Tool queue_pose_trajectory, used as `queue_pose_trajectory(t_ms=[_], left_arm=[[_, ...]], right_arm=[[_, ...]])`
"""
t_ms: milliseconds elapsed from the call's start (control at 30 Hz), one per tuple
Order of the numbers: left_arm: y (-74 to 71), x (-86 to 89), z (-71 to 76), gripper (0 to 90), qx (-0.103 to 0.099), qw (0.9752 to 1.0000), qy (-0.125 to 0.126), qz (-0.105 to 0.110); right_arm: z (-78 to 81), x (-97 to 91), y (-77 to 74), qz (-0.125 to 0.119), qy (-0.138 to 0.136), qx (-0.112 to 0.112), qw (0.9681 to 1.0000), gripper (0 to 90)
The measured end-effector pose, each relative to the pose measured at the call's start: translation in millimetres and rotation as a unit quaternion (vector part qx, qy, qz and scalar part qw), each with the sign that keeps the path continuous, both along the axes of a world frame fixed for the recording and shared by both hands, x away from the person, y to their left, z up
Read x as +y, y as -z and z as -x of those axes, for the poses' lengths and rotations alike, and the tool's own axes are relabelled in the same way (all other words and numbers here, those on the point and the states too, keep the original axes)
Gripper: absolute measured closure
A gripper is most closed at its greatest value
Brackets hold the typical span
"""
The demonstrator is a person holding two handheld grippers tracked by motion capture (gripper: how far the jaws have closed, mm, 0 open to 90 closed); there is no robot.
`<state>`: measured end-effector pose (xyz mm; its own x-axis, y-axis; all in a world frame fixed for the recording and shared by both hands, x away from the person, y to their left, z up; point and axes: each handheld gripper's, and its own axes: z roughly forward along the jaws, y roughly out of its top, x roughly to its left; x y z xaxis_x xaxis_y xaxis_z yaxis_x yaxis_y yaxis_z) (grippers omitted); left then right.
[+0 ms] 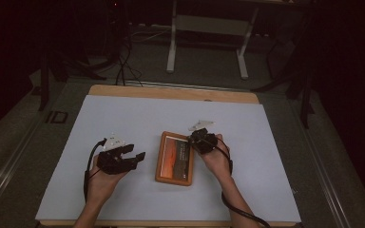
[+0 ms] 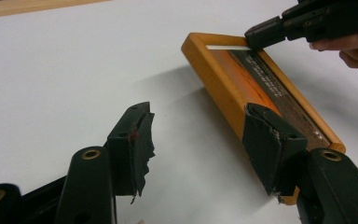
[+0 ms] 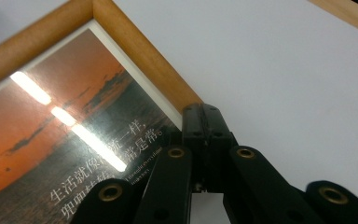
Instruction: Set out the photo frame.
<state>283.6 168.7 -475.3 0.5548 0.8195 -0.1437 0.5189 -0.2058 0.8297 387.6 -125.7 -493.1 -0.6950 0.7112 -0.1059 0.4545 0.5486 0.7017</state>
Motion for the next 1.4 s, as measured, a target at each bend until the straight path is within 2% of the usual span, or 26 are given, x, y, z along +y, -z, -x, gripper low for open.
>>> queue_pose_trajectory(t_ms=[500, 567, 833, 1133, 1400], left_arm=[[-3.2, -4.6, 1.9, 42.7, 0.001, 0.9999, 0.009, 0.012], [-4.1, -5.2, 2.4, 42.3, 0.002, 0.9998, 0.011, 0.016], [-4.7, -11.7, 3.8, 41.3, 0.008, 0.9997, 0.018, 0.015], [-2.7, -24.8, 6.3, 38.1, 0.026, 0.9984, 0.043, 0.026], [-0.4, -38.7, 9.4, 33.7, 0.035, 0.9971, 0.062, 0.025]], right_arm=[[-3.6, -9.4, 16.4, 0.011, 0.019, 0.014, 0.9997, 90.0], [-3.4, -10.6, 17.0, 0.004, 0.021, 0.016, 0.9997, 90.0], [-3.4, -10.3, 17.2, 0.006, 0.022, 0.015, 0.9996, 90.0], [-3.0, -10.7, 17.6, 0.004, 0.022, 0.014, 0.9996, 90.0], [-2.3, -10.3, 17.8, 0.004, 0.022, 0.013, 0.9997, 90.0]])
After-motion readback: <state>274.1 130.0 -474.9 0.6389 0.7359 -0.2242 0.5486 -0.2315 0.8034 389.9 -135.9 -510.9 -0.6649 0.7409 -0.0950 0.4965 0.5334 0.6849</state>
